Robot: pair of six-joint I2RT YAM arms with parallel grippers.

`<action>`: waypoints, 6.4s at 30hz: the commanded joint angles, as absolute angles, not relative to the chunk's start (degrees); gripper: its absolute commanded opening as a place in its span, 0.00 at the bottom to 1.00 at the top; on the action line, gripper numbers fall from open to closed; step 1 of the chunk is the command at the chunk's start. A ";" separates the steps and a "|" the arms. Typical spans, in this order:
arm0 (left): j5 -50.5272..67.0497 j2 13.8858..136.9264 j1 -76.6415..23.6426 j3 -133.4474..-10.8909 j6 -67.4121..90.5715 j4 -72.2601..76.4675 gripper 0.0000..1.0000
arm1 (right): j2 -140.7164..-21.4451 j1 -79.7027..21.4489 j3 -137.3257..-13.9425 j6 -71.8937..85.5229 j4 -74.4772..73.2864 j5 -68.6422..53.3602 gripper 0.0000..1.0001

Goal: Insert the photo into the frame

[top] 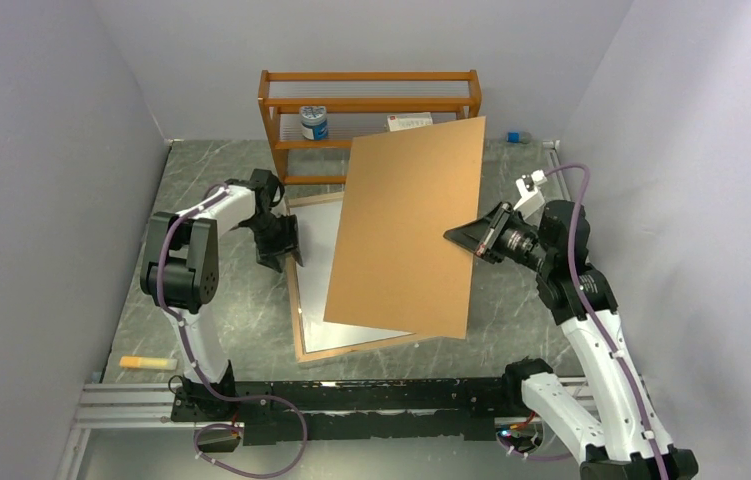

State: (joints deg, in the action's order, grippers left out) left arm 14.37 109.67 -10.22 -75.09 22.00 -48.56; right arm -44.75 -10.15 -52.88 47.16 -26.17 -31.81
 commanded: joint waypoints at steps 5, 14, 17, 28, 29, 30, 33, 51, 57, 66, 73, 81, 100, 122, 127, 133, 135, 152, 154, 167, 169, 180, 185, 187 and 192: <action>6.05 100.00 -9.21 -75.84 24.18 -50.27 0.79 | -47.31 -10.05 -55.60 45.80 -20.25 -38.18 0.00; 19.66 83.50 -7.15 -78.24 27.43 -45.46 0.87 | -50.19 -10.22 -57.43 52.01 -10.28 -44.60 0.00; 35.51 79.68 -5.20 -78.09 29.35 -39.64 0.88 | -50.68 -10.17 -57.12 55.17 -5.43 -46.56 0.00; 66.99 78.64 -4.13 -79.24 42.27 -20.15 0.81 | -52.86 -10.24 -57.85 64.64 7.52 -55.35 0.00; 68.18 78.17 -4.13 -79.12 43.76 -18.00 0.78 | -53.25 -10.22 -57.79 64.79 7.54 -55.83 0.00; 69.08 77.69 -4.09 -79.17 44.95 -16.27 0.74 | -53.52 -10.26 -57.52 65.19 8.18 -56.33 0.00; 71.62 76.72 -3.06 -80.46 46.17 -15.06 0.54 | -54.74 -10.29 -56.59 66.67 10.09 -58.10 0.00; 47.07 70.20 3.85 -96.02 31.97 -52.62 0.02 | -59.78 -11.99 -66.12 47.25 -23.12 -35.46 0.82; 20.36 67.57 3.87 -103.09 32.60 -66.17 0.03 | -61.25 -22.91 -73.00 43.01 -37.97 -14.58 0.83; -6.14 70.90 3.95 -106.64 33.98 -75.52 0.03 | -77.48 -52.24 -90.14 42.49 -41.71 12.65 0.81; -14.69 77.99 3.92 -112.65 34.37 -78.08 0.03 | -98.46 -69.91 -116.90 30.31 -42.96 22.18 0.81; -15.45 83.25 3.87 -118.99 34.37 -79.55 0.03 | -108.28 -78.75 -128.71 16.38 -45.19 26.82 0.83; -8.72 82.11 3.92 -119.84 35.36 -78.58 0.02 | -119.30 -83.06 -135.36 12.18 -52.32 33.60 0.24; 1.47 75.94 3.93 -114.06 35.38 -68.16 0.94 | -93.13 -72.98 -104.61 15.40 -26.85 14.19 0.00; 5.21 75.43 3.95 -114.96 35.88 -66.27 0.94 | -88.36 -66.41 -98.89 20.91 -22.79 2.62 0.00; 7.75 73.87 3.92 -113.33 36.94 -63.52 0.94 | -83.51 -58.36 -91.55 31.13 -17.36 -7.03 0.00; 8.16 72.94 3.88 -110.69 37.31 -63.04 0.94 | -81.82 -54.98 -87.42 36.69 -14.16 -9.83 0.00; 13.66 60.08 3.87 -81.07 45.27 -60.34 0.94 | -64.39 -42.05 -62.73 53.07 15.17 -18.81 0.00; 13.04 57.83 3.92 -79.17 45.25 -58.59 0.94 | -61.26 -41.87 -61.31 52.96 15.30 -15.89 0.00; 17.56 53.06 3.88 -77.36 41.59 -54.82 0.94 | -51.26 -41.57 -56.92 57.71 18.34 -2.25 0.00; 19.85 53.15 3.88 -77.07 41.14 -52.80 0.94 | -50.35 -41.50 -56.89 58.44 18.13 -1.31 0.00; 42.55 55.16 3.89 -73.80 50.53 -32.45 0.74 | -44.85 -41.56 -53.38 63.67 19.70 2.50 0.00; 49.81 56.37 3.87 -72.70 58.72 -20.70 0.54 | -42.11 -41.52 -52.20 64.33 18.41 3.61 0.00; 51.83 57.05 3.90 -71.16 64.33 -12.10 0.52 | -41.03 -41.47 -51.60 64.77 16.90 3.72 0.00; 55.80 60.79 3.87 -67.23 82.34 15.61 0.45 | -37.79 -41.43 -49.50 67.14 14.93 5.48 0.00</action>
State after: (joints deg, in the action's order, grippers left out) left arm 48.53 58.17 4.16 -69.01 65.84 -12.36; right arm -40.51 -41.01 -50.15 63.22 9.80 5.89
